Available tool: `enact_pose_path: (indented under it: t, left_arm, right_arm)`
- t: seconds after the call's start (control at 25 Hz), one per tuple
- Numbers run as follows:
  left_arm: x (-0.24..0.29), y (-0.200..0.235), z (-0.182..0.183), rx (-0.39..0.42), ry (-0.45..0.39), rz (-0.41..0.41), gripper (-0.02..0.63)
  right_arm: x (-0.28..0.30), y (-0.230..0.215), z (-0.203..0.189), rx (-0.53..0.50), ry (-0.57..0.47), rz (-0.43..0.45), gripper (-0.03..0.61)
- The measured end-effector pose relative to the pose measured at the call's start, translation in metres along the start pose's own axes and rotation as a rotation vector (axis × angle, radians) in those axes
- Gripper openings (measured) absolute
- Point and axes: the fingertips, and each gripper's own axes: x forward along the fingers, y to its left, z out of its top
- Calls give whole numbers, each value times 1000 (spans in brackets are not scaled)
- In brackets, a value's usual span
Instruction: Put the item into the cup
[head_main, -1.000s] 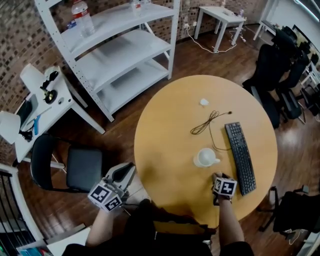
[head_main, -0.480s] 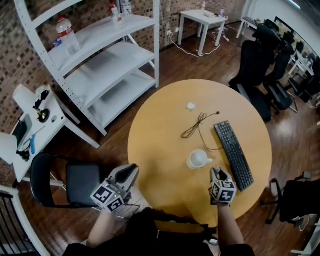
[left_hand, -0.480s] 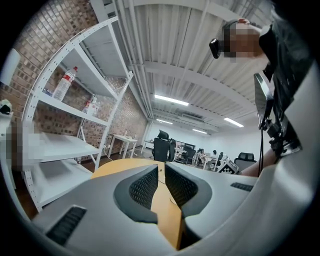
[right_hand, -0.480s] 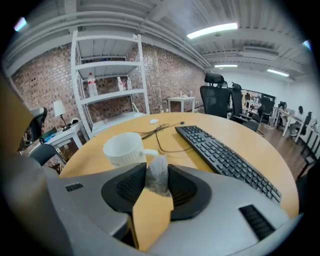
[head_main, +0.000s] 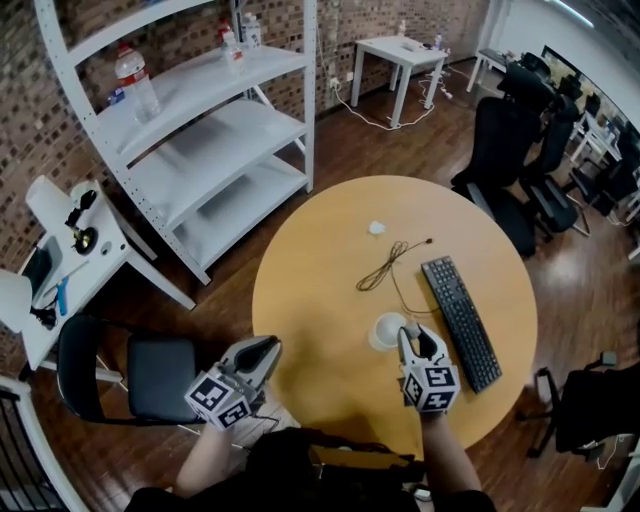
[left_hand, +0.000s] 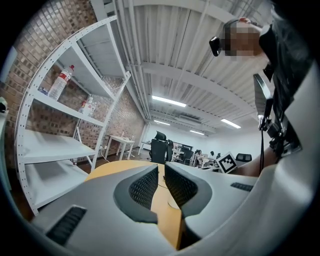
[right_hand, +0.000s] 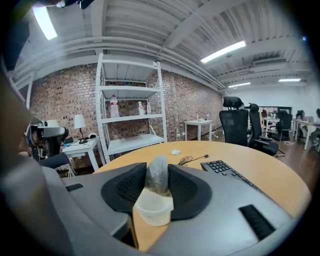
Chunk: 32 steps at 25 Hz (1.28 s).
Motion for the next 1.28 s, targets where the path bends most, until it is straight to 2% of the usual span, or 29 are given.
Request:
enact_pose_path:
  t: [0.28, 0.44, 0.52, 0.96, 1.16, 1.28]
  left_arm:
    - [-22, 16, -4, -17, 3, 70, 41]
    - [-30, 22, -7, -32, 3, 95, 41]
    - [-29, 22, -7, -32, 4, 95, 41]
    - [1, 9, 4, -3, 2, 16, 41]
    - [18, 2, 9, 20, -1, -32, 41]
    - [28, -8, 16, 43, -9, -70, 41]
  right_arm:
    - [18, 9, 18, -13, -66, 19, 141]
    - [25, 17, 11, -14, -43, 50, 148]
    - [25, 18, 9, -13, -40, 56, 176]
    - [-5, -14, 26, 75, -134, -14, 176]
    - [-39, -33, 38, 74, -193, -45, 175]
    - [-66, -44, 47, 54, -258, -56, 145]
